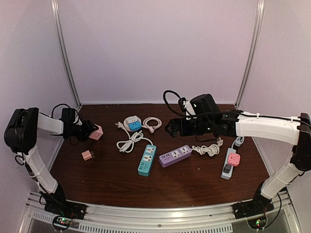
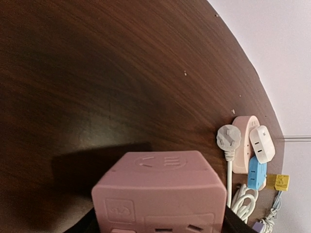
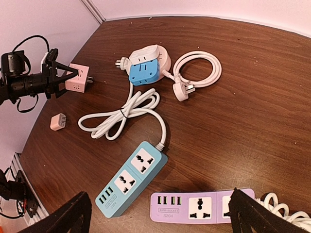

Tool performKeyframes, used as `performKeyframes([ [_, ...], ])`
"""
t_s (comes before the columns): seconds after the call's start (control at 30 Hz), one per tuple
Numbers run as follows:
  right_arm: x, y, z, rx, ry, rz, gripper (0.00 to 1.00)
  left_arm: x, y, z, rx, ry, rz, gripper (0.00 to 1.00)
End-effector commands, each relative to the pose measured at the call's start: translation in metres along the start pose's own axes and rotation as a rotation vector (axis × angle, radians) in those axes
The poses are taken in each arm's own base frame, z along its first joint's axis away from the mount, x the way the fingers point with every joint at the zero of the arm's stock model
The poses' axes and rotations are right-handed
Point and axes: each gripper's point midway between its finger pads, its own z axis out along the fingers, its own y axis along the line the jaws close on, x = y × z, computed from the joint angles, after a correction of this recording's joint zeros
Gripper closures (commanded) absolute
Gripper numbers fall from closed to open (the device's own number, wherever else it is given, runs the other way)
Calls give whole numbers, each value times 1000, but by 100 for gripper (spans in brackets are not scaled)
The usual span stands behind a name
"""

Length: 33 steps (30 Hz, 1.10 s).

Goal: Pull the plug off the socket

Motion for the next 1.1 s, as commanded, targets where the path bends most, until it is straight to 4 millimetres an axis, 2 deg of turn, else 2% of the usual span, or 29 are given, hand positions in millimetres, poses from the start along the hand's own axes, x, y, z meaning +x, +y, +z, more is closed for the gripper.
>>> performKeyframes([
  [0.0,-5,-6,-6,19,-25,-17,0,4,26,-15,-155,-1,28,29],
  [0.1,-6,-5,-6,17,-25,-22,0,5,30,-20,-181,-6,32,18],
  [0.33,-6,-5,-6,16,-25,-27,0,7,36,-27,-220,-13,46,8],
  [0.57,-4,-5,-5,16,-18,-28,0,-5,39,-44,-296,-70,79,9],
  [0.83,-3,-5,-4,14,-14,-29,0,-14,36,-53,-324,-94,105,11],
  [0.93,-2,-5,-3,13,-11,-27,0,-15,32,-54,-316,-86,127,12],
  [1.07,-1,-7,-1,25,-8,-29,0,-14,16,-61,-316,-84,177,12],
])
